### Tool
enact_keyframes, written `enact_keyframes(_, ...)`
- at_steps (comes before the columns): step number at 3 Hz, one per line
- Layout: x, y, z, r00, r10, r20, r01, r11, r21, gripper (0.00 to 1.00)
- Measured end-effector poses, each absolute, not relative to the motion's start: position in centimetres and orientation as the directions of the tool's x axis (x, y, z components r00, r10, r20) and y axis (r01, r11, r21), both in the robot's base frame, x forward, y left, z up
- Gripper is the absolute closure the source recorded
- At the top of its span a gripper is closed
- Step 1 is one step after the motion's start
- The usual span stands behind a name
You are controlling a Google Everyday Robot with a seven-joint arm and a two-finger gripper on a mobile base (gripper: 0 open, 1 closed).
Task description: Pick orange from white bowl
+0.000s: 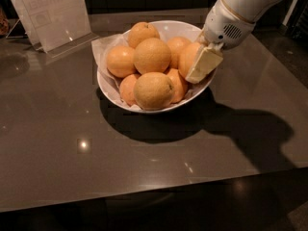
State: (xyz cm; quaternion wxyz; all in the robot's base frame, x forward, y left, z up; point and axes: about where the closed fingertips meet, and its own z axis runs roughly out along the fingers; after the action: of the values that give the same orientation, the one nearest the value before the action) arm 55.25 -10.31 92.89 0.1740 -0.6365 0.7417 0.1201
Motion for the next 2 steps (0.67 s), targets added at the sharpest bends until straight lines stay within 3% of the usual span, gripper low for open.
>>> enact_keyframes(1,55.28,-10.29,92.61,-0.141,-0.897,-0.420,-0.985,0.168,-0.027,0.99)
enact_keyframes(2,55.28,-10.30,92.74,-0.141,-0.896,-0.420,-0.985,0.168,-0.028,1.00)
